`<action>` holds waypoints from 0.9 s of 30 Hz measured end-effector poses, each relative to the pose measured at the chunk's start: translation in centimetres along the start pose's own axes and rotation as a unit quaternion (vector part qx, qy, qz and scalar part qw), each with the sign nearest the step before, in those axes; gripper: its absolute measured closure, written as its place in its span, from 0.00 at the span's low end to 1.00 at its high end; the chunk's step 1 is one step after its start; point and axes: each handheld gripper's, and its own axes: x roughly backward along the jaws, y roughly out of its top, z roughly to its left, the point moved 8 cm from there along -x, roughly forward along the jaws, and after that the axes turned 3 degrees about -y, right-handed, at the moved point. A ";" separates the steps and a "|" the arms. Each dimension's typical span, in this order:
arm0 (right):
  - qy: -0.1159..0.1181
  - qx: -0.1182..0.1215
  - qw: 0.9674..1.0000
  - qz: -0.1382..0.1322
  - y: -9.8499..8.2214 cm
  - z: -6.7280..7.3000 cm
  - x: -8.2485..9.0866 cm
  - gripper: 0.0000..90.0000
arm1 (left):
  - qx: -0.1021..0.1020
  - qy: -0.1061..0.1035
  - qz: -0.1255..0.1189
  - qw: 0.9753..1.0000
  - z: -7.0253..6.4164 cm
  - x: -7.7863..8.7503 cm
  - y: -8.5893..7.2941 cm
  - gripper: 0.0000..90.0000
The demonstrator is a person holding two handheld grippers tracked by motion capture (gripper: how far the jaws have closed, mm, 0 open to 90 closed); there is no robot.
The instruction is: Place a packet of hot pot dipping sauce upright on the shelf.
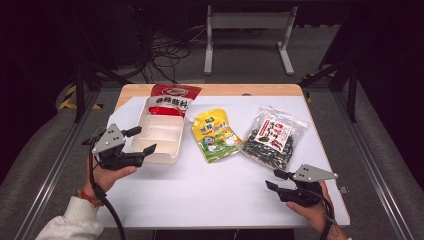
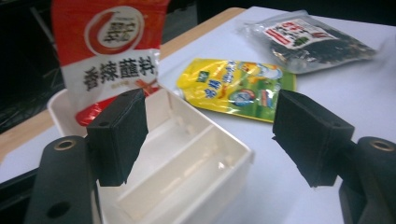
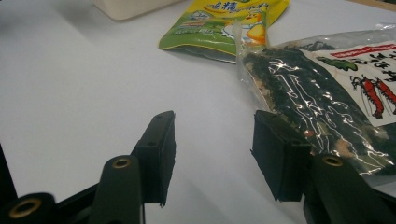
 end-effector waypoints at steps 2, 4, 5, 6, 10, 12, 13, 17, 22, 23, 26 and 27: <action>-0.001 0.000 1.000 -0.001 0.1 -0.1 0.0 0.55 | 0.004 -0.003 0.004 1.000 -0.6 0.2 -0.6 0.29; -0.003 0.000 1.000 -0.001 0.1 -0.2 0.0 0.55 | 0.007 -0.008 0.003 1.000 -0.9 0.3 -0.8 0.29; -0.003 -0.001 1.000 -0.002 0.2 -0.3 0.0 0.55 | 0.009 -0.009 0.002 1.000 -1.2 0.3 -1.1 0.29; -0.005 -0.001 1.000 -0.002 0.2 -0.4 0.0 0.54 | 0.012 -0.010 0.004 1.000 -1.5 0.3 -1.5 0.29; -0.010 -0.005 1.000 -0.003 0.3 -0.9 0.0 0.54 | 0.013 -0.012 0.017 1.000 -2.6 0.3 -3.1 0.27; -0.015 -0.007 1.000 -0.004 0.3 -1.2 0.1 0.54 | 0.022 -0.021 0.016 0.999 -3.3 0.2 -3.7 0.25; -0.019 -0.008 1.000 -0.003 0.3 -1.4 0.1 0.54 | 0.020 -0.019 0.019 0.999 -3.5 0.2 -4.1 0.24; -0.032 -0.016 0.999 -0.004 0.2 -2.4 0.3 0.54 | 0.021 -0.028 0.022 0.999 -4.6 0.0 -5.6 0.24; -0.052 -0.024 0.998 -0.004 0.0 -3.7 0.5 0.54 | 0.022 -0.040 0.023 0.999 -5.6 -0.2 -7.1 0.24; -0.055 -0.025 0.998 -0.005 0.0 -3.8 0.6 0.54 | 0.026 -0.048 0.023 0.998 -5.9 -0.3 -7.4 0.24; -0.065 -0.032 0.997 -0.009 0.2 -4.6 0.8 0.53 | 0.023 -0.047 0.031 0.998 -6.3 -0.6 -8.1 0.22; -0.068 -0.034 0.997 -0.010 0.2 -4.9 0.9 0.53 | 0.025 -0.050 0.036 0.998 -6.4 -0.8 -8.4 0.22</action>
